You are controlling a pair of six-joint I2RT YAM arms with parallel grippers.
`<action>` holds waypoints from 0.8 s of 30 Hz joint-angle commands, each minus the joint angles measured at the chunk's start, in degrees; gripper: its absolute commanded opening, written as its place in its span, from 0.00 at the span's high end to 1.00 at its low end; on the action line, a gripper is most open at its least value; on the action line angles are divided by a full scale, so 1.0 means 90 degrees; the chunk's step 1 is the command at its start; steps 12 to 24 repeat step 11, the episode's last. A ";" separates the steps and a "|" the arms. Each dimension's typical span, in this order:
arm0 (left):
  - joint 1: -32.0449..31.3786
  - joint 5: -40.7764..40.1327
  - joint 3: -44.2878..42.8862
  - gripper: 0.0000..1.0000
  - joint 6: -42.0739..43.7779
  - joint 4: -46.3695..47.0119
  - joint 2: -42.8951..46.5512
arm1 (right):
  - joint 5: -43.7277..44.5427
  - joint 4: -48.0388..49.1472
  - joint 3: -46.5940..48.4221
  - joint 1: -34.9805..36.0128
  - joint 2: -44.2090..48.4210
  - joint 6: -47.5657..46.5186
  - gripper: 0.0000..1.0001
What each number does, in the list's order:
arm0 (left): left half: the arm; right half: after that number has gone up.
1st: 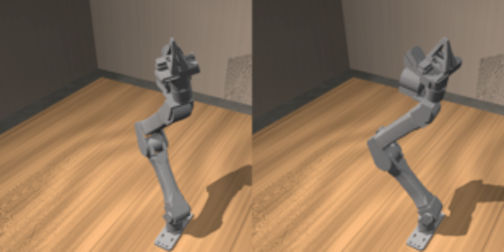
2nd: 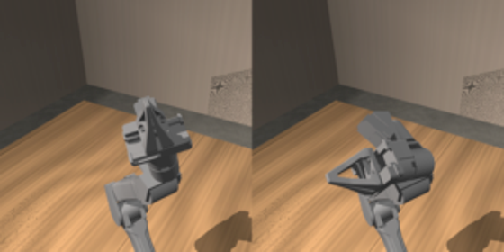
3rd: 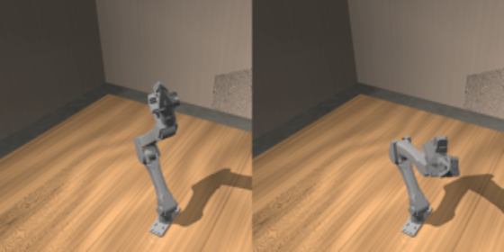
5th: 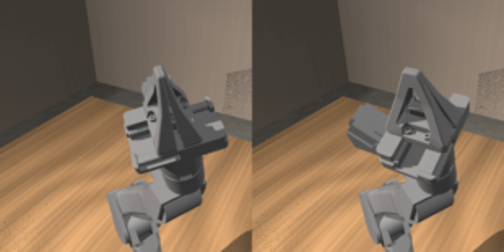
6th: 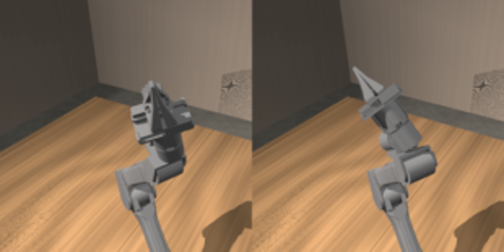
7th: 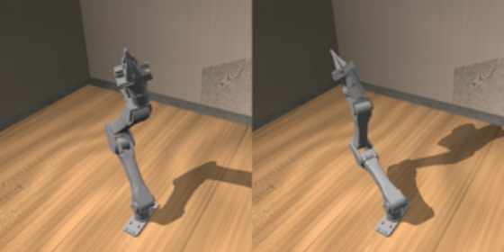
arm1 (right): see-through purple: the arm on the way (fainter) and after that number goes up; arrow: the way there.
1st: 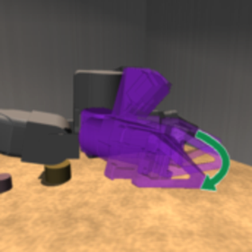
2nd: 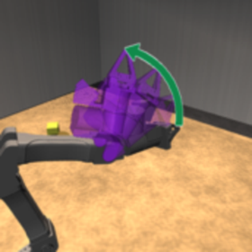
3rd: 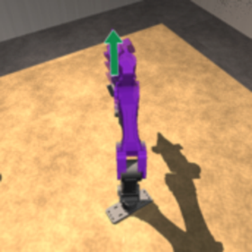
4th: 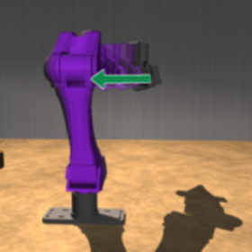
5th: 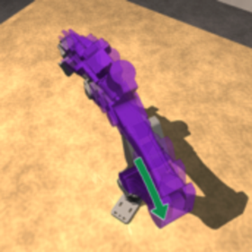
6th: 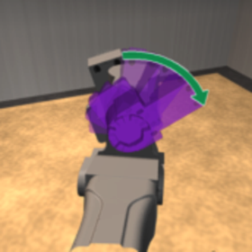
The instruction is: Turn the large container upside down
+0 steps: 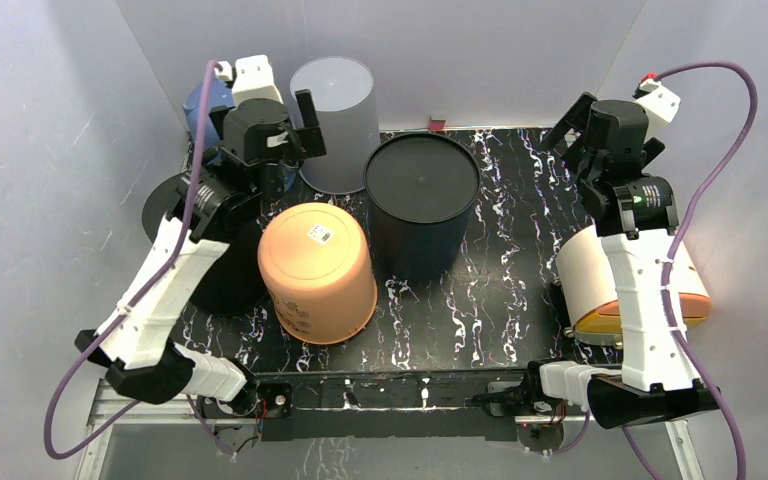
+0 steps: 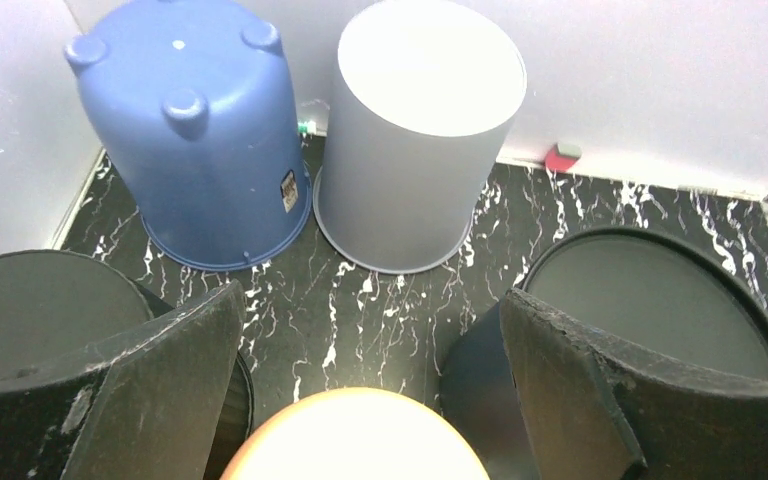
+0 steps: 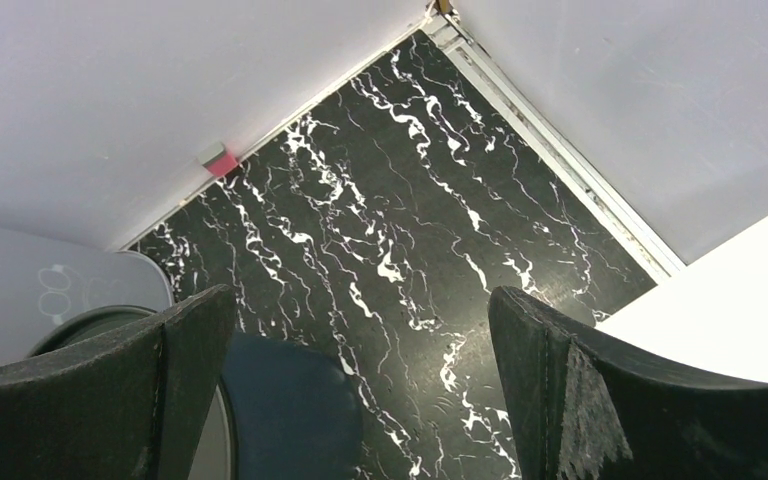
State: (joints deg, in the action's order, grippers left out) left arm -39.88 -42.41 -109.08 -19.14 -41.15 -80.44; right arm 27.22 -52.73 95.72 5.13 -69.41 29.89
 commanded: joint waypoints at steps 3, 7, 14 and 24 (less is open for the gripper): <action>-0.0011 -0.0475 0.0008 0.02 0.0087 0.0308 0.0426 | -0.0016 0.0595 -0.0070 -0.0015 0.0284 -0.0119 0.02; -0.0012 -0.0396 0.0013 0.02 0.0097 0.0331 0.0446 | -0.0053 0.0680 -0.0179 -0.0018 0.0385 -0.0117 0.02; -0.0014 -0.0399 -0.0057 0.02 0.0059 0.0259 0.0396 | -0.0056 0.0683 -0.0258 -0.0013 0.0428 -0.0118 0.02; -0.0014 -0.0399 -0.0057 0.02 0.0059 0.0259 0.0396 | -0.0056 0.0683 -0.0258 -0.0013 0.0428 -0.0118 0.02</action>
